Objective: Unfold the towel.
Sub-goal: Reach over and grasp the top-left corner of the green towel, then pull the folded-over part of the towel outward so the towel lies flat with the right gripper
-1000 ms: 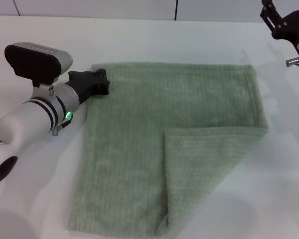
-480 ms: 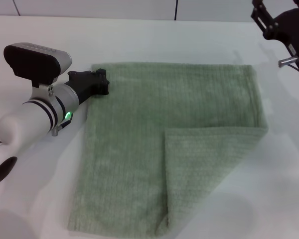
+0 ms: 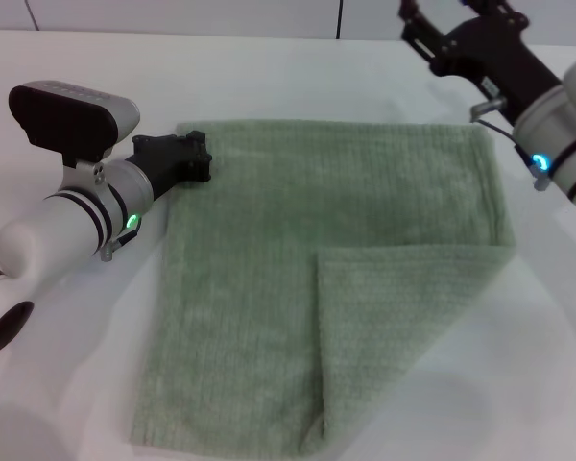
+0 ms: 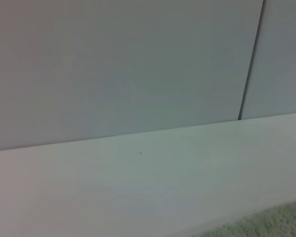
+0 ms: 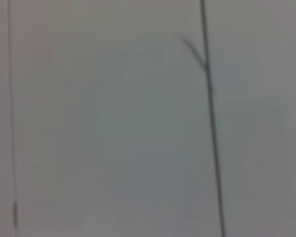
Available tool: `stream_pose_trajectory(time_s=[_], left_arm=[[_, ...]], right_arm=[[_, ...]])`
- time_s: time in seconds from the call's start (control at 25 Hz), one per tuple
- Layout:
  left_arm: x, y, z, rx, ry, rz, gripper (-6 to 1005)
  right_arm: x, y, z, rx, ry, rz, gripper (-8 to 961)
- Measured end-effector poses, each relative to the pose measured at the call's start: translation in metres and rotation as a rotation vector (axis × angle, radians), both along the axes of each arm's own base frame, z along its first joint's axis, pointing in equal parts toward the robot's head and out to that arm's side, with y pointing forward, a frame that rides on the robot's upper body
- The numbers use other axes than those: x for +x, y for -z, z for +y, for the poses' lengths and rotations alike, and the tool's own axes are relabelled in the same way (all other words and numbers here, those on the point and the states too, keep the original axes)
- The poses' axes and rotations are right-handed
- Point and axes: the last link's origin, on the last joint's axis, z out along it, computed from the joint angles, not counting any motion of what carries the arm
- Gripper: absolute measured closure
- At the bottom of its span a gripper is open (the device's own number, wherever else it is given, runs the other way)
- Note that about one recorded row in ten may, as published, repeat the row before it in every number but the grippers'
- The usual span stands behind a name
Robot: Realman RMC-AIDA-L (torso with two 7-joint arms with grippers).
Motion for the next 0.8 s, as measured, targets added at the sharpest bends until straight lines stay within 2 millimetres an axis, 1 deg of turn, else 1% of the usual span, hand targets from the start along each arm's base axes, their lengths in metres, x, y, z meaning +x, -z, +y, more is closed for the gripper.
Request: stream_pose_trajectory(time_s=[0.04,0.2,0.32,0.48,0.8], left_arm=[[0.0,0.0,0.0,0.0,0.0,0.0,1001],[0.001,0.0,0.0,0.001,0.001,-0.002,1001],[0.001,0.0,0.001,0.001,0.001,-0.002,1001],[0.001,0.0,0.001,0.002,0.002,-0.004,1001],[0.002,-0.001,0.001,0.002,0.006,-0.003,1001]], right_arm=[[0.0,0.0,0.0,0.0,0.0,0.0,207],[-0.012,0.005,0.004,-0.058,0.013,-0.058,207],[-0.023,0.005,0.006,-0.086,0.038,-0.102,207],[-0.034,0.004,0.009,-0.093,0.071,-0.156,207],[-0.04,0.002,0.01,-0.091,0.101,-0.173,207]])
